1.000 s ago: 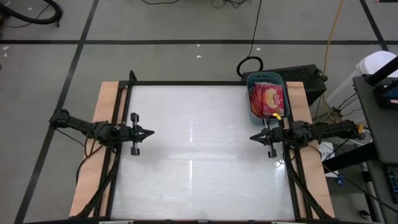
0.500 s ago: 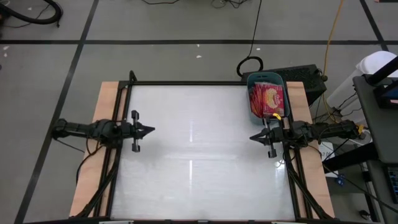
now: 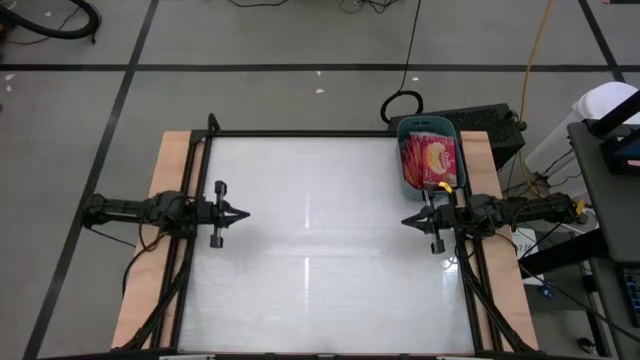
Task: Sort popcorn bags into baskets
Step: Return to Home Position
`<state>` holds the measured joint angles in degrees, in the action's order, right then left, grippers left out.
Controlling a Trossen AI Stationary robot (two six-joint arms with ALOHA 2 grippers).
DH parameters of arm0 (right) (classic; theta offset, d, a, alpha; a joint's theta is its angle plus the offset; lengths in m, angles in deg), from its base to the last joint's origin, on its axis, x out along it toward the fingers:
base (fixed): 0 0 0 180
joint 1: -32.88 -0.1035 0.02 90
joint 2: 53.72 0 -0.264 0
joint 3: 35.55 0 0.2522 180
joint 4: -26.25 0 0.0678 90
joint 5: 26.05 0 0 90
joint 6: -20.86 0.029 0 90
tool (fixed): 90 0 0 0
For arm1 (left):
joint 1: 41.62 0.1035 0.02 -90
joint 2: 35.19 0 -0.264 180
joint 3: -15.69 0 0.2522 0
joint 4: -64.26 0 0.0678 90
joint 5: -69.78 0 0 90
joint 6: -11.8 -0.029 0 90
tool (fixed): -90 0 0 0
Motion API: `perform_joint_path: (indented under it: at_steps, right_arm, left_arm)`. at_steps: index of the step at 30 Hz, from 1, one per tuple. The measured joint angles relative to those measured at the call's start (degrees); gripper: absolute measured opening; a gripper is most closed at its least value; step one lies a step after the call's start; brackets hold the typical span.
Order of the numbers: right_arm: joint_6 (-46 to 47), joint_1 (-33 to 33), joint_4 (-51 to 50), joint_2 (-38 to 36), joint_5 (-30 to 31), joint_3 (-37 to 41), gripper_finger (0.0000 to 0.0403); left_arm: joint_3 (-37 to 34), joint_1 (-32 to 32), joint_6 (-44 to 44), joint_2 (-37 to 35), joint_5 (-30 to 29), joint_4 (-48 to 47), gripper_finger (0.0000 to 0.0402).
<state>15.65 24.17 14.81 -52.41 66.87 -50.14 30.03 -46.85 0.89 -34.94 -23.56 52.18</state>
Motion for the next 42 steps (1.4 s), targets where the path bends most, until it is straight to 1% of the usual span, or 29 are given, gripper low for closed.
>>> perform_joint_path:
  at_steps: [6,12,15,23,42]
  right_arm:
    - [0.0,0.0,0.0,0.0,0.0,0.0,0.0000]
    - [0.0,0.0,0.0,0.0,0.0,0.0,0.0000]
    - [0.0,0.0,0.0,0.0,0.0,0.0,0.0000]
    - [0.0,0.0,0.0,0.0,0.0,0.0,0.0000]
    - [0.0,0.0,0.0,0.0,0.0,0.0,0.0000]
  left_arm:
    - [0.0,1.2,1.4,0.1,0.7,-0.6,0.0004]
    - [0.0,1.2,1.6,0.5,0.6,-0.8,0.0029]
    - [0.0,1.2,2.0,0.5,0.6,-0.7,0.0035]
    - [0.0,1.2,2.1,0.5,0.3,1.2,0.0037]
    - [0.0,1.2,2.2,0.5,0.4,1.4,0.0037]
